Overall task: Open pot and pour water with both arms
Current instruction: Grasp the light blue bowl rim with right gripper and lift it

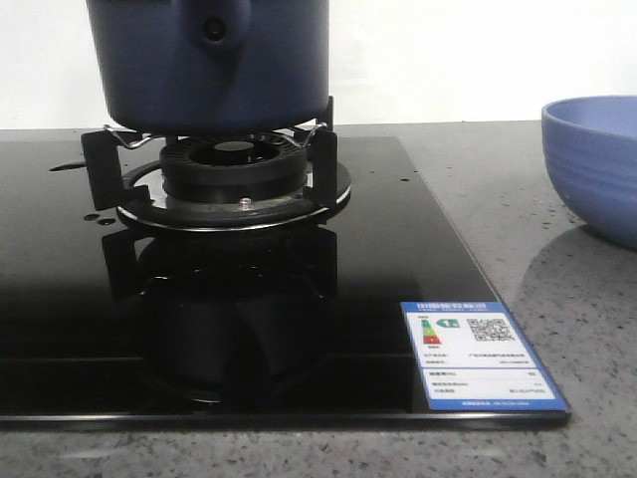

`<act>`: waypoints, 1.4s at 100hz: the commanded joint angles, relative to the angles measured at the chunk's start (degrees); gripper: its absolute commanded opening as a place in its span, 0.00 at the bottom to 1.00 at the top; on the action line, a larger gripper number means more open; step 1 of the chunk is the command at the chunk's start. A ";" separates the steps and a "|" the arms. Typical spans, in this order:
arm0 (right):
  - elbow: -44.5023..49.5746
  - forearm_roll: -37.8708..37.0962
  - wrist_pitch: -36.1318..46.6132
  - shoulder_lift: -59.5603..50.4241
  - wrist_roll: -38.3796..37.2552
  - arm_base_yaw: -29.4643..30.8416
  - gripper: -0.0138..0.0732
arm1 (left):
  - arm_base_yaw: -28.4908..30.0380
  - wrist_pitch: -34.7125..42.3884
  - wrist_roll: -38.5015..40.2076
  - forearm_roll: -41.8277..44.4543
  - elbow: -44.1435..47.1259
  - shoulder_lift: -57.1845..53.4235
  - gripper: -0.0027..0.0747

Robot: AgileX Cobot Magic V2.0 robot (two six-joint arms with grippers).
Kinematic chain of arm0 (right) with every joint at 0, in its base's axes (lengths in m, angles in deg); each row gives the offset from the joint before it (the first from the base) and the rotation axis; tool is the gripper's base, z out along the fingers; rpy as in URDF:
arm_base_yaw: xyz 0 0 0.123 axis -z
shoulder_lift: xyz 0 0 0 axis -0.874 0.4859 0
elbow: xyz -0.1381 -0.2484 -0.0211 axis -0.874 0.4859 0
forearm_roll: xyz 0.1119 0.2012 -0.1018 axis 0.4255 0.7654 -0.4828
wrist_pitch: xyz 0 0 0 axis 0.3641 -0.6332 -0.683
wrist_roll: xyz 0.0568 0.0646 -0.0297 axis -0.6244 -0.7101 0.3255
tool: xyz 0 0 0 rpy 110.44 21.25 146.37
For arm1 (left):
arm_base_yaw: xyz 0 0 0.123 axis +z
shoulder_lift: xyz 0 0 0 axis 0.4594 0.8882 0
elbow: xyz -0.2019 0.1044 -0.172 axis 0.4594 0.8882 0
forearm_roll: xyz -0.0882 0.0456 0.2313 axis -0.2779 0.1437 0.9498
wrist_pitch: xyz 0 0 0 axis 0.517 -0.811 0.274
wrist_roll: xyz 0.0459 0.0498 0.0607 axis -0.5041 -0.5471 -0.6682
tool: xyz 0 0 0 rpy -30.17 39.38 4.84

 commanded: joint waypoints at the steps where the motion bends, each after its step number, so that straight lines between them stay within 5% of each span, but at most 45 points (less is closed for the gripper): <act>1: -2.03 1.88 2.86 0.20 0.75 -0.01 0.71 | 0.41 -0.76 0.08 -2.64 -1.86 -1.12 0.77; 50: -2.03 2.11 2.08 0.20 0.75 -0.01 0.71 | 0.41 -8.50 2.20 -2.84 -1.86 2.31 0.76; 83: -2.03 2.11 2.20 0.20 0.75 -0.01 0.71 | 0.41 -11.09 2.20 -6.41 -1.86 2.31 0.29; 119: -2.03 2.11 2.93 0.20 0.75 -0.01 0.71 | 1.03 -12.28 2.43 -6.86 -4.68 -1.16 0.28; 140: -2.03 2.11 3.18 0.20 0.75 -0.01 0.71 | 7.29 -11.89 8.21 -3.23 -4.78 -7.37 0.28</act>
